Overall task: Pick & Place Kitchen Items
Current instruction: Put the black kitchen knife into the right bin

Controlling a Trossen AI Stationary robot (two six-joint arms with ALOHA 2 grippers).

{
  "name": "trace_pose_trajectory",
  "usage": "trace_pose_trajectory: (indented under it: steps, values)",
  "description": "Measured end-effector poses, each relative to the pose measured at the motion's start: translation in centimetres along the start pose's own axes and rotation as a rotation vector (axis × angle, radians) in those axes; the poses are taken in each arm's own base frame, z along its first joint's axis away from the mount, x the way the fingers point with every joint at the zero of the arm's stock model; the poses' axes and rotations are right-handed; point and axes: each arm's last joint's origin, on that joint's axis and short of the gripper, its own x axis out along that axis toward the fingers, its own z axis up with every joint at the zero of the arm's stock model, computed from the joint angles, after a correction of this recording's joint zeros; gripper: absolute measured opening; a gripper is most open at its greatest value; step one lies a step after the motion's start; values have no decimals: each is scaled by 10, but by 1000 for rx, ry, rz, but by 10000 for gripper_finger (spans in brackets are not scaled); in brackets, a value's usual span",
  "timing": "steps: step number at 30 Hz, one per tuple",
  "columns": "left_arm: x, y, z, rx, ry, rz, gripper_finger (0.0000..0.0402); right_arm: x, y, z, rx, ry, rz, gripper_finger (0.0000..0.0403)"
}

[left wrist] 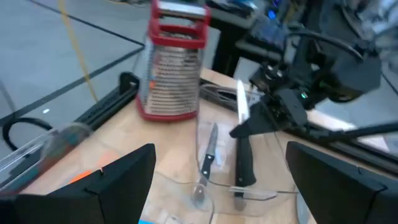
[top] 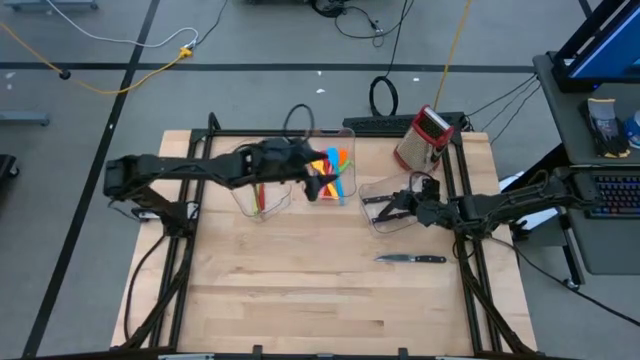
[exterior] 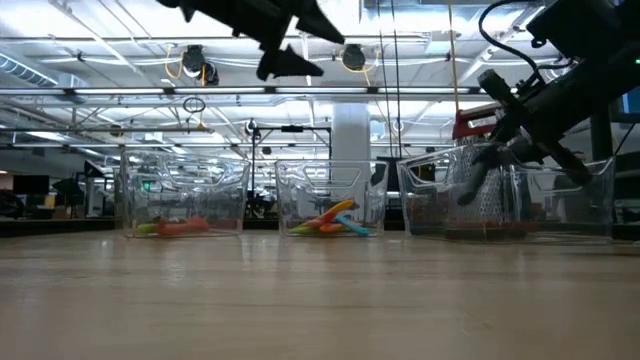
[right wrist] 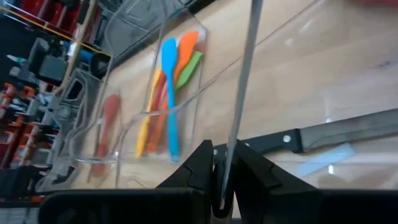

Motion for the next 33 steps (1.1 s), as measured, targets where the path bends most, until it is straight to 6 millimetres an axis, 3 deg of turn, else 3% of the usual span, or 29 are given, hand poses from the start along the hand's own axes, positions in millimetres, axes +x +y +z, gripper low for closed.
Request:
trace_pose_trajectory:
  steps: [7,21,33]
  values:
    - [-16,4,-11,-33,4,25,365,0,5,1,86,-4,42,35]
    - [-16,2,-13,-5,15,19,365,-10,14,7,308,85,146,32]
    - [-16,4,-17,63,69,23,365,-28,2,20,542,168,117,33]
